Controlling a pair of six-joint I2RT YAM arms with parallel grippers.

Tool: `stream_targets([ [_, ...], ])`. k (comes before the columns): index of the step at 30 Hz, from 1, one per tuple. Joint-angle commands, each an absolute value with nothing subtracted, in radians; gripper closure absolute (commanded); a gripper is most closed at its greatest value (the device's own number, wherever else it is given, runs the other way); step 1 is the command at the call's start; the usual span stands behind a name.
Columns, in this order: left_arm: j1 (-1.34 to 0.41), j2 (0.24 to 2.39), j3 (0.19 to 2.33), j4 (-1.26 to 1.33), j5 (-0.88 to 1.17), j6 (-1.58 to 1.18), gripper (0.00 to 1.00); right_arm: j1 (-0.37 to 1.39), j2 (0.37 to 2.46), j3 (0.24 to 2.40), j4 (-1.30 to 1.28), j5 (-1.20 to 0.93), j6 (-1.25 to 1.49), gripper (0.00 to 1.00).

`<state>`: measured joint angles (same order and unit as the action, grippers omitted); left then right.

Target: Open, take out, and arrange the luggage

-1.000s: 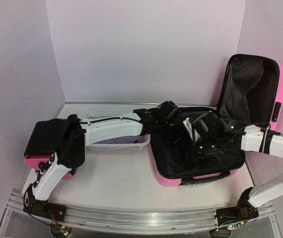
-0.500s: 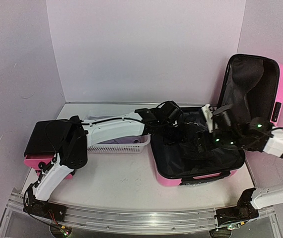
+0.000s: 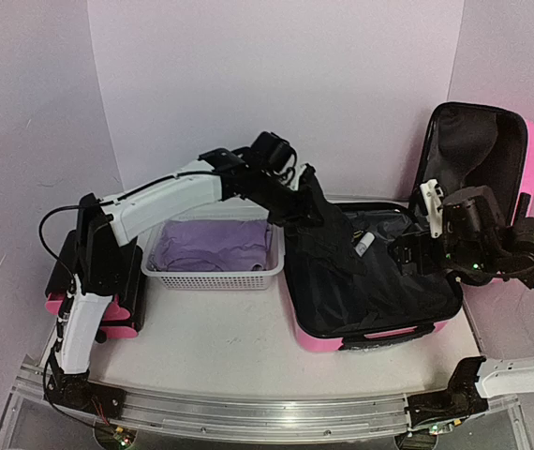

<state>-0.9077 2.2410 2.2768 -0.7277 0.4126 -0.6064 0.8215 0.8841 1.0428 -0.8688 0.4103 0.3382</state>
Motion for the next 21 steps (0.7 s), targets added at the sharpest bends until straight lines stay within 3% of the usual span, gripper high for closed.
stream_targets([
  [1,-0.786,2.072,2.250,-0.685,0.571,-0.508,1.00,0.825,0.939,1.059,-0.875,0.434,0.347,0.02],
  [13,-0.531,1.942,2.020,-0.744,0.765,-0.394,1.00,0.825,1.034,1.116,-0.873,0.426,0.337,0.02],
  [21,-0.442,1.859,1.808,-0.722,0.705,-0.324,1.00,0.824,1.080,1.142,-0.867,0.410,0.338,0.02],
])
